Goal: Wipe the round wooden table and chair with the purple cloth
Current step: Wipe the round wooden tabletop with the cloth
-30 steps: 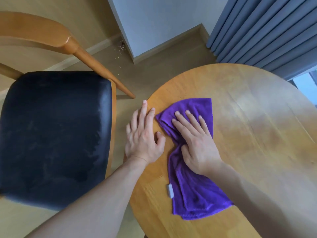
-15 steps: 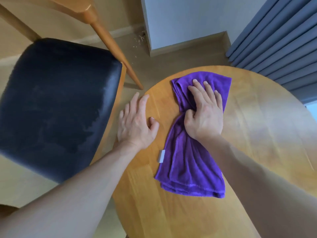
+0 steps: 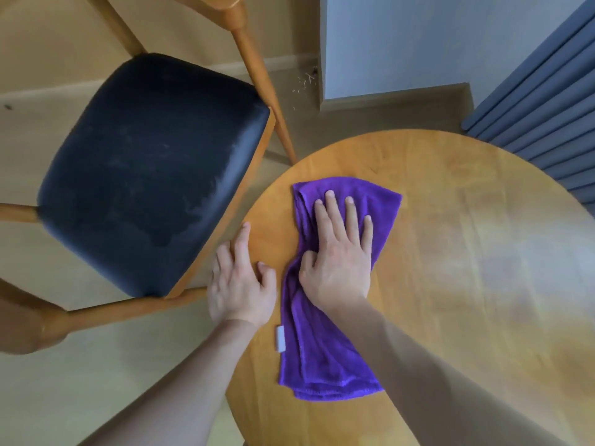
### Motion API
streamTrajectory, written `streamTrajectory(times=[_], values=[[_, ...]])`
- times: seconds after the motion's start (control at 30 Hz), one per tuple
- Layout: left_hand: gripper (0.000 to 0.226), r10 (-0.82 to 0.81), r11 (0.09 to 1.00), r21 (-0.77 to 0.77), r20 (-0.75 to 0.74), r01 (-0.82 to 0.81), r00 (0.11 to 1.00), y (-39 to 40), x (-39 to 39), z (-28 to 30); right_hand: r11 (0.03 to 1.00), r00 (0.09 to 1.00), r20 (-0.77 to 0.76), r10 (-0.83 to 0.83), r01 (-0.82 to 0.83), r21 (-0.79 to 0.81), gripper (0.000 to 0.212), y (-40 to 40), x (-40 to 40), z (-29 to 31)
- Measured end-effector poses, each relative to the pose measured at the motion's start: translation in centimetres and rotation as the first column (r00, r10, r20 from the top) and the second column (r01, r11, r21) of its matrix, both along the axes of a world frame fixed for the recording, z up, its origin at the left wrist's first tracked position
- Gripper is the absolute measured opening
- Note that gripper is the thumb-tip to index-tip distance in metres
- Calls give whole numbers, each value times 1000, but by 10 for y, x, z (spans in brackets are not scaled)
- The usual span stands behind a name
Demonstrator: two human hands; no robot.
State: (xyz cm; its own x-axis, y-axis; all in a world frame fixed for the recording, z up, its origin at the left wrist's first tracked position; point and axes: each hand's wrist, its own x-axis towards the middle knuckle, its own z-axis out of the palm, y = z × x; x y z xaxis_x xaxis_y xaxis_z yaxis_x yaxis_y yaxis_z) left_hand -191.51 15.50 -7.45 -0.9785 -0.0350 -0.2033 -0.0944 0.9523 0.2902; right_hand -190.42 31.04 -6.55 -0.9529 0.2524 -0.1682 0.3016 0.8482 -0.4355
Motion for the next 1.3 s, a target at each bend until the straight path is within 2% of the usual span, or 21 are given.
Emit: streamTrajectory(times=[0.07,0.13,0.2,0.23,0.3,0.37,0.43,0.47,0.5,0.53,0.57,0.63,0.7,0.8,0.83,0.9,1.03,1.1,1.17,1.23,1.3], values=[[74,5,1000,6,0,-5,1000,-2,3,0,962,962,1,274,-274,-11,82,6,13,-2],[73,10,1000,19,4,-10,1000,-2,3,-1,856,857,-16,514,-515,-48,83,34,13,-1],[73,13,1000,25,14,-14,1000,-1,2,-1,761,766,-42,642,-643,-92,84,71,-3,0],[73,13,1000,24,20,-14,1000,-1,1,-2,755,761,-51,647,-648,-101,84,88,-15,0],[74,6,1000,21,32,-7,999,-1,1,-2,846,854,-66,516,-520,-115,82,110,-39,0],[74,7,1000,23,33,-7,999,-2,2,-2,954,960,-71,273,-279,-112,77,100,-57,1],[74,14,1000,26,34,-15,999,-3,3,0,996,997,-56,53,-56,-64,76,66,-66,3],[75,16,999,29,37,-17,999,-2,3,1,999,999,-46,-4,2,-37,77,46,-67,4],[75,18,999,29,38,-19,999,-1,3,2,1000,999,-36,11,-11,-10,79,27,-66,5],[75,20,999,30,37,-21,999,0,3,3,995,995,-24,101,-100,7,80,11,-61,6],[75,19,999,31,37,-20,999,1,3,4,970,970,-12,241,-241,17,80,0,-55,6],[71,13,999,29,38,-14,999,1,3,4,866,866,5,501,-501,-13,80,-6,-40,6],[66,4,1000,22,31,-4,1000,1,3,3,795,799,2,602,-599,-95,80,6,-28,6],[69,10,1000,15,26,-10,1000,-1,2,1,732,746,-30,665,-659,-174,80,40,-25,6],[72,9,1000,21,32,-10,999,-1,1,2,729,743,-32,669,-663,-171,80,55,-28,5],[75,5,999,36,45,-7,999,-2,1,3,786,799,-44,600,-599,-155,79,82,-41,4],[75,-4,1000,30,62,2,998,-3,0,3,958,966,-101,238,-250,-139,74,81,-69,2],[76,-3,1000,25,67,1,998,-3,0,3,993,994,-98,41,-52,-107,71,51,-73,3],[76,2,999,37,60,-4,998,-2,0,4,996,994,-87,-64,59,-66,72,15,-69,4],[77,6,999,41,50,-8,999,-2,1,4,1000,999,-49,-14,13,-22,77,-12,-59,4],[78,1,999,37,49,-3,999,-2,1,3,986,985,-27,168,-169,-16,78,-17,-47,2]])
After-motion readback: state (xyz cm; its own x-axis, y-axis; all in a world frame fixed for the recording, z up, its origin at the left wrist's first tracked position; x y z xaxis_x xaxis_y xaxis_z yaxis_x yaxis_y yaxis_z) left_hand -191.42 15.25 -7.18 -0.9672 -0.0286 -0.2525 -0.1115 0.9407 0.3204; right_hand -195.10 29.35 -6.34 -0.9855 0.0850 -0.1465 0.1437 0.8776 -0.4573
